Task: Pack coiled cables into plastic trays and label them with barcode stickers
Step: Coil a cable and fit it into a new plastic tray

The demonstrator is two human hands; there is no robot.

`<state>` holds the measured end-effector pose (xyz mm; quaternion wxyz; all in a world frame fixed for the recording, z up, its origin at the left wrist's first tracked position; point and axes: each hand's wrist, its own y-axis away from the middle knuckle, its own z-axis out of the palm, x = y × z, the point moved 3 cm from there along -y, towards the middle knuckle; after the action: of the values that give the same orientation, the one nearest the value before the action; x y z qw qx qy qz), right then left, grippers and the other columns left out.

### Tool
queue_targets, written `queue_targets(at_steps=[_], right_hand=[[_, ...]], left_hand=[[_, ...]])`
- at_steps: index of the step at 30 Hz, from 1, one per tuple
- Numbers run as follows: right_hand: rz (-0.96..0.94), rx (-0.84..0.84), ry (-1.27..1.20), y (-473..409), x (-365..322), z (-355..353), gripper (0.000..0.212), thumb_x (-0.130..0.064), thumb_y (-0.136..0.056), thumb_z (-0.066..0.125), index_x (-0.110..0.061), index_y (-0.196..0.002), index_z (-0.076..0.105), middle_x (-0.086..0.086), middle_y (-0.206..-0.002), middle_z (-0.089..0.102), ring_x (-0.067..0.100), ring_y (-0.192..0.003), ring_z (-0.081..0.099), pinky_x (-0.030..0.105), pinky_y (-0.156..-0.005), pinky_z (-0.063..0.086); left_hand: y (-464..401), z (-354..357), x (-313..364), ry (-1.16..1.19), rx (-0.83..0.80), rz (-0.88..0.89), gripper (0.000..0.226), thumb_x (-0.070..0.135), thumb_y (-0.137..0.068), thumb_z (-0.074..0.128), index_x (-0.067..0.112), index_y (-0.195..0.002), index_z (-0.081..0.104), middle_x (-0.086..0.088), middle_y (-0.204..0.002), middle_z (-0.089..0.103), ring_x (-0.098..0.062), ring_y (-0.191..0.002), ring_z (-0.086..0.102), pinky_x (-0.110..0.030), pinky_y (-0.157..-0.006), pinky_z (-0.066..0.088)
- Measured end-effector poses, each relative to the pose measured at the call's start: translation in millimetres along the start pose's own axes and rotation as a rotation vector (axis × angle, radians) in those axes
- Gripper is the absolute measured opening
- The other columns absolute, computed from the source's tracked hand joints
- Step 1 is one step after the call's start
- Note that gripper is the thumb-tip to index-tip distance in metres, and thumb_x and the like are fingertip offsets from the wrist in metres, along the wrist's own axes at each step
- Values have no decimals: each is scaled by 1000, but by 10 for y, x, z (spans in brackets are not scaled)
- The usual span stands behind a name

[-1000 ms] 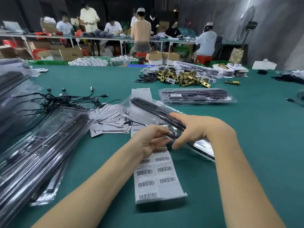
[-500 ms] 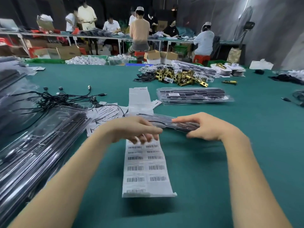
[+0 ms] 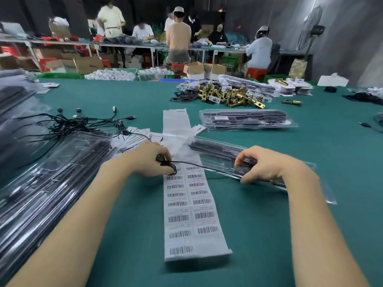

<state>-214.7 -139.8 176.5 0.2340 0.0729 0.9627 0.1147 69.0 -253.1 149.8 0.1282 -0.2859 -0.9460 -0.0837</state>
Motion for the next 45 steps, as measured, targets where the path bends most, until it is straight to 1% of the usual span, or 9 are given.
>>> queue_targets(at_steps=[7, 13, 19, 24, 27, 33, 38, 41, 45], right_hand=[[17, 20, 20, -52, 6, 14, 35, -30, -72, 86, -40, -96, 64, -11, -121, 47, 17, -110, 53, 35, -92, 46], [46, 89, -49, -112, -12, 53, 29, -42, -68, 88, -31, -85, 67, -11, -99, 61, 3, -88, 56, 25, -65, 43], [28, 86, 16, -92, -153, 33, 42, -42, -72, 86, -33, -106, 63, -10, -115, 54, 12, -105, 54, 28, -79, 43], [-335, 201, -484, 56, -544, -99, 54, -32, -82, 81, -40, -130, 57, -17, -134, 59, 3, -124, 54, 37, -107, 44], [-551, 188, -707, 108, -758, -126, 35, -12, -91, 73, -22, -124, 67, -5, -116, 74, 11, -110, 68, 29, -96, 54], [-397, 256, -425, 48, -723, -114, 17, -24, -85, 79, -30, -102, 78, -15, -87, 77, -1, -85, 71, 22, -81, 54], [-318, 231, -460, 12, -685, -86, 13, -34, -79, 82, -30, -91, 78, -13, -83, 77, 0, -82, 71, 21, -76, 54], [-240, 302, -733, -69, -647, -44, 12, -21, -83, 81, -20, -92, 73, -7, -80, 75, -2, -68, 68, 14, -58, 51], [-178, 157, -1091, -122, -631, 87, 15, -12, -89, 74, -9, -102, 65, 3, -85, 73, 16, -72, 73, 24, -61, 58]], left_hand=[[54, -146, 10, 10, 139, 47, 22, 18, -84, 70, 33, -100, 76, 2, -99, 65, -17, -101, 56, -34, -94, 47], [115, -299, 84, 121, 343, 122, 15, 16, -85, 74, 28, -96, 76, 3, -96, 66, -15, -92, 63, -33, -92, 49], [227, -554, 367, 269, 519, 237, 14, 22, -87, 76, 28, -99, 77, 20, -87, 72, 1, -84, 64, -3, -76, 42], [252, -472, 728, 454, 545, 352, 22, 19, -86, 77, 28, -105, 71, 11, -90, 74, -6, -73, 65, -17, -76, 51], [215, -351, 875, 491, 525, 400, 18, 18, -86, 77, 25, -96, 64, 7, -84, 73, -9, -65, 63, -23, -64, 50], [206, -269, 844, 388, 521, 324, 32, 36, -80, 80, 33, -97, 53, 15, -91, 70, -6, -88, 65, -37, -84, 54], [239, -308, 846, 168, 709, 223, 42, 48, -75, 80, 23, -75, 46, 13, -67, 51, -10, -65, 46, -31, -58, 41], [142, -246, 810, 481, 500, 69, 38, 43, -85, 72, 15, -64, 57, 8, -54, 59, -5, -49, 48, -19, -51, 42], [102, -78, 892, 1053, 215, 74, 14, 34, -89, 73, 21, -95, 70, -4, -84, 77, -11, -74, 71, -26, -71, 61]])
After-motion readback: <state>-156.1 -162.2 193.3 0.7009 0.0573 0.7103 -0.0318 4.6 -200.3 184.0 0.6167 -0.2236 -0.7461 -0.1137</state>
